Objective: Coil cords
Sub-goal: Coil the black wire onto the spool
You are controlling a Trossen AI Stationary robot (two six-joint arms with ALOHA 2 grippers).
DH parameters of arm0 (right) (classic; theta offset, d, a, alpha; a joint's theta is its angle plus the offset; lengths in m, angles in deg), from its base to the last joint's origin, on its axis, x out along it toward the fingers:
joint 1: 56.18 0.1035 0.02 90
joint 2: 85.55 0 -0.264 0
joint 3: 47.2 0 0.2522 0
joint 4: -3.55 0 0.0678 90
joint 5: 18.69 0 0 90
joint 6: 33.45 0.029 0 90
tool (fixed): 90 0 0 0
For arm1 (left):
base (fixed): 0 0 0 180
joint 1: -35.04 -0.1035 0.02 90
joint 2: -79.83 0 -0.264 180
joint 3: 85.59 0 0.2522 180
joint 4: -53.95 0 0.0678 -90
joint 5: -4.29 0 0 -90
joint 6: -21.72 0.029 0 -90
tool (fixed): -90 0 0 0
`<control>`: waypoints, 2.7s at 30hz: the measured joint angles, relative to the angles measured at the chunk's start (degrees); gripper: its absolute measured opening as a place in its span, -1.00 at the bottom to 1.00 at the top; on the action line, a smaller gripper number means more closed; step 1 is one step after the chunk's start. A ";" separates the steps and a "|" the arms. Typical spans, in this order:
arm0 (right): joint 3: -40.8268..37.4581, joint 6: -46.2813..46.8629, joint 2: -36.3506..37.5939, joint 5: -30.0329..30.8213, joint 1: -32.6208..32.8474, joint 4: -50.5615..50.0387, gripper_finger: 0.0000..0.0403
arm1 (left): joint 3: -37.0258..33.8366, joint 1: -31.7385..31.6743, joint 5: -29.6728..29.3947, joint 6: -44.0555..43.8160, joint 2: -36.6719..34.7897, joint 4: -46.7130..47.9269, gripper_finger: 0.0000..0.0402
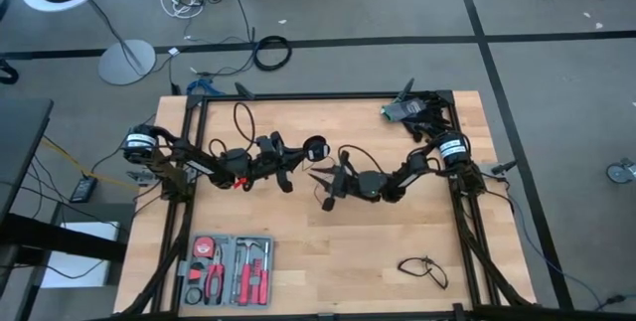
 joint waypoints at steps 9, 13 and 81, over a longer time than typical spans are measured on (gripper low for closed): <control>1.35 -2.82 -0.02 4.65 2.33 0.60 -0.66 | 0.00 -0.04 1.33 -0.02 0.00 0.83 -1.00; 1.35 -7.95 -0.02 9.30 4.25 0.52 -0.66 | 0.00 -0.11 1.33 -0.02 0.00 1.44 -1.00; 5.07 -5.08 0.02 15.63 2.13 -11.36 -0.95 | 0.20 -0.15 1.92 -0.22 0.00 1.55 -1.00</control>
